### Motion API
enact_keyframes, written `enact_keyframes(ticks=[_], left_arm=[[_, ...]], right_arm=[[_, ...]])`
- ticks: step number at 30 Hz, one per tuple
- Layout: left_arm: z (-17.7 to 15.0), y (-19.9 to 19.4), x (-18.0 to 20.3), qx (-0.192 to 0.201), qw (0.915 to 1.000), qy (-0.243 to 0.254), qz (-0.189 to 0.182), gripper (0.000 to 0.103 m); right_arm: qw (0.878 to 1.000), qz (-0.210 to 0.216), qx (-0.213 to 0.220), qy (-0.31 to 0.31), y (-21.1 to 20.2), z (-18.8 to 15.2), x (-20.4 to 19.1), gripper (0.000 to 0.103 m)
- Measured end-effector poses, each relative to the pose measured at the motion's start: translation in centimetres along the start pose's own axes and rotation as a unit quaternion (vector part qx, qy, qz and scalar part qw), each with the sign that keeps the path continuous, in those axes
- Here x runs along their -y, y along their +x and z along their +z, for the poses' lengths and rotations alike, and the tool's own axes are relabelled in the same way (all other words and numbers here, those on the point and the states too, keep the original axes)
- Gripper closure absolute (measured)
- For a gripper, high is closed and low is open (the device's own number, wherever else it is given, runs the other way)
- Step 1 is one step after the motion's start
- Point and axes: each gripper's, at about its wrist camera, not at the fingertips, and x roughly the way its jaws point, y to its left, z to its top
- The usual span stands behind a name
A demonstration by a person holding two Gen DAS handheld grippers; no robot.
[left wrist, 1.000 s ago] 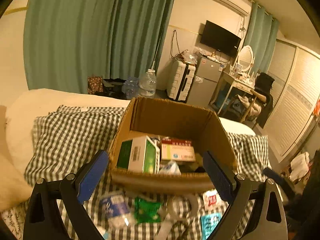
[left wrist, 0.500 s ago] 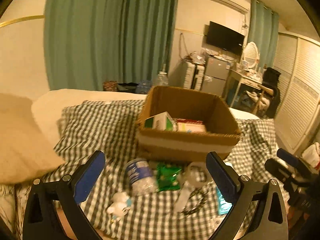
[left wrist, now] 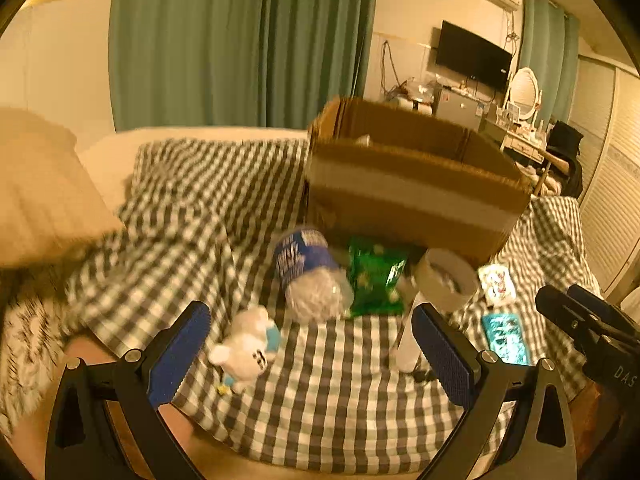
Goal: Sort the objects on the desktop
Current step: 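Withdraw both grippers from the box toward the remaining items, then grasp the blue-labelled clear bottle with the left gripper while the right grasps the white plastic ring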
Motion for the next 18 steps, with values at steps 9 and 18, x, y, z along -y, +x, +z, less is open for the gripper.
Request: enact_keyframes(ticks=[9,18], left_arm=[[-0.9,3.7,-0.8,-0.014,0.9995,-0.027,-0.003,0.000],[0.3,8.5,-0.8,-0.040,0.9966,-0.071,0.001,0.000]], right_arm=[[1.000,0.002,-0.022,-0.020,3.3,-1.0,-0.3,0.009],[0.999,0.002,-0.048,-0.016,8.3,0.3,0.1,0.009]])
